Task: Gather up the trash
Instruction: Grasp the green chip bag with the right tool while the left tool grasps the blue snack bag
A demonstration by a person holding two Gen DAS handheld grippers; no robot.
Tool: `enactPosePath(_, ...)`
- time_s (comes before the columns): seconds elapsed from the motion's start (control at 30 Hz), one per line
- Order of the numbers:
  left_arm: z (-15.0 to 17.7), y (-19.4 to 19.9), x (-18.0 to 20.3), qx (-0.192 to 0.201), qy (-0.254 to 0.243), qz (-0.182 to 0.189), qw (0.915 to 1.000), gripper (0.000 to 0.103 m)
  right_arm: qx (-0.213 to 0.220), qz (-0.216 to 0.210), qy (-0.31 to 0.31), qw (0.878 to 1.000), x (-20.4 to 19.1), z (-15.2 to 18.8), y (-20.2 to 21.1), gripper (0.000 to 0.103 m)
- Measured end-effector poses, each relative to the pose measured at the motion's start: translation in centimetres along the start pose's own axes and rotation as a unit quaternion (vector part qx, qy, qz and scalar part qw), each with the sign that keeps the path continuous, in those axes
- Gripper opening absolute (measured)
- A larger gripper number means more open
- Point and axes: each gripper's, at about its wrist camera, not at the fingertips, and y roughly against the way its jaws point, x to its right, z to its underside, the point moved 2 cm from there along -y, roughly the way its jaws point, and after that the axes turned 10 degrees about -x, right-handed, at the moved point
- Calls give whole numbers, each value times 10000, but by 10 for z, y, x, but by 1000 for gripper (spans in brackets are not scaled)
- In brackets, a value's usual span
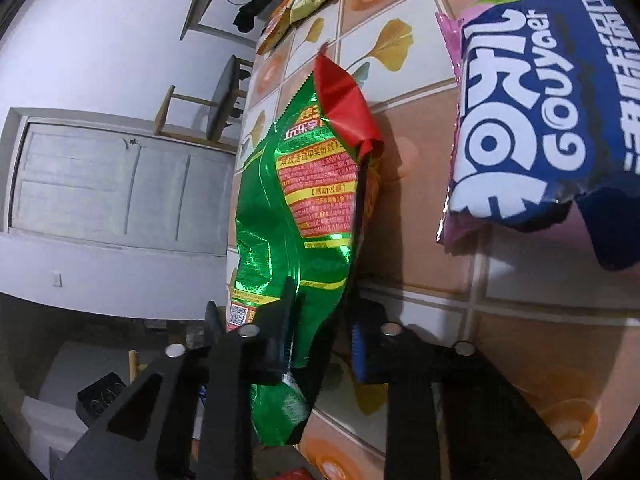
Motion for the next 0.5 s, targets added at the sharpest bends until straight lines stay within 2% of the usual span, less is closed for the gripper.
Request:
enactPosePath(0.17, -2, 4, -4, 71, 43, -36, 10000, 83, 2, -272, -54, 9996, 0, -5, -4, 7)
enactPosePath(0.33, -4, 9, -7, 123, 79, -68, 9999, 83, 120, -764, -74, 9970, 1, 0, 10, 4)
enactPosePath(0.5, -8, 11, -3, 141, 72, -35, 9999, 83, 359, -1013, 63, 9942, 1, 11, 44, 3)
